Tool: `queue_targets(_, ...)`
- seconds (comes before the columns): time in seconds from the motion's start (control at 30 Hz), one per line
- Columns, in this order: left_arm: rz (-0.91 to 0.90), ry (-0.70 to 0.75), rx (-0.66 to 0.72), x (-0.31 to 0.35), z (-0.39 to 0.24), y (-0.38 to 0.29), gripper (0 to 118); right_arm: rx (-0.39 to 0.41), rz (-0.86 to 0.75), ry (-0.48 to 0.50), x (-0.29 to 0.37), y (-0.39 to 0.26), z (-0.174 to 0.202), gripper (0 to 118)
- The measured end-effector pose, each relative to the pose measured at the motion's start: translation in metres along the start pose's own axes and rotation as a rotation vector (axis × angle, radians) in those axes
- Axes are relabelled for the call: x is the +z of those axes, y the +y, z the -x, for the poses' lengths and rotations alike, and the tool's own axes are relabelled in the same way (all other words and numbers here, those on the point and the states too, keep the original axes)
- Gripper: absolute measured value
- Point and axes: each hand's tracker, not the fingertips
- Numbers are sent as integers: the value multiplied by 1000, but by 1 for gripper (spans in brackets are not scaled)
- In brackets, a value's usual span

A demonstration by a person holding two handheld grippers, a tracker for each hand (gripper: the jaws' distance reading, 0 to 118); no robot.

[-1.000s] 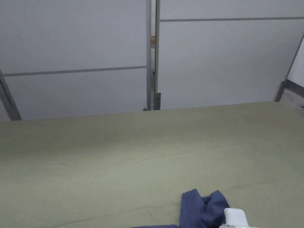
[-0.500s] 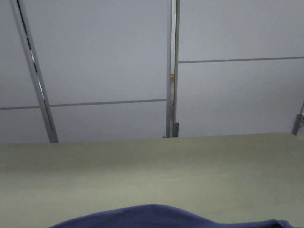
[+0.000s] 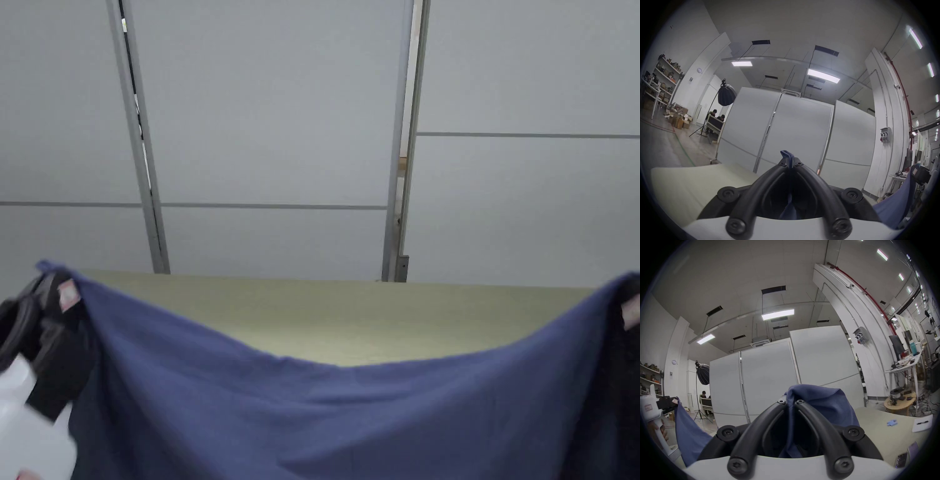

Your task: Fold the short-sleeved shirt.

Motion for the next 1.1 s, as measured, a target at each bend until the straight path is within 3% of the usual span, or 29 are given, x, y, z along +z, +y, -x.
queue_targets(0.27,44,-56,20,-186,-8,20,0,60,-60,38,-171,25,-5,4)
queue_targets(0.5,26,-37,44,-278,-17,36,0,86,-90,41,-272,36,-7,4)
queue_targets(0.63,12,-24,68,-297,-14,31,0,114,-101,27,-294,32,-9,4)
queue_targets(0.83,84,-6,87,-281,-4,-6,0,164,-46,46,-278,2,-13,4)
queue_targets(1.1,299,13,62,-184,22,-86,0,188,201,73,-181,-80,-28,4)
